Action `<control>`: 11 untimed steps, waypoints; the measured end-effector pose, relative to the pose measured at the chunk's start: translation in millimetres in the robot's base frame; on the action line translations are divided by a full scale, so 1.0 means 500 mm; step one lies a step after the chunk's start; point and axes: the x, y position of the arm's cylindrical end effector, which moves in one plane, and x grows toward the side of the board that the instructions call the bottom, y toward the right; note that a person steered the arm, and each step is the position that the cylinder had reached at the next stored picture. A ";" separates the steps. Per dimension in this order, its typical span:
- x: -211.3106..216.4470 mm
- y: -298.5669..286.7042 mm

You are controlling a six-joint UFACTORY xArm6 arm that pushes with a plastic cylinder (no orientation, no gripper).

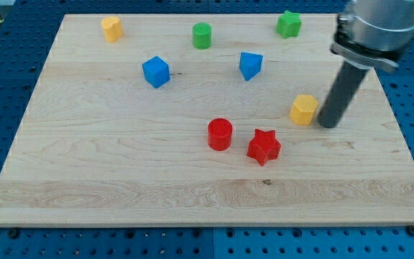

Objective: Push the yellow hexagon to the right of the yellow heart

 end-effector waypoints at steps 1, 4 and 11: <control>-0.054 -0.056; -0.012 -0.126; -0.119 -0.201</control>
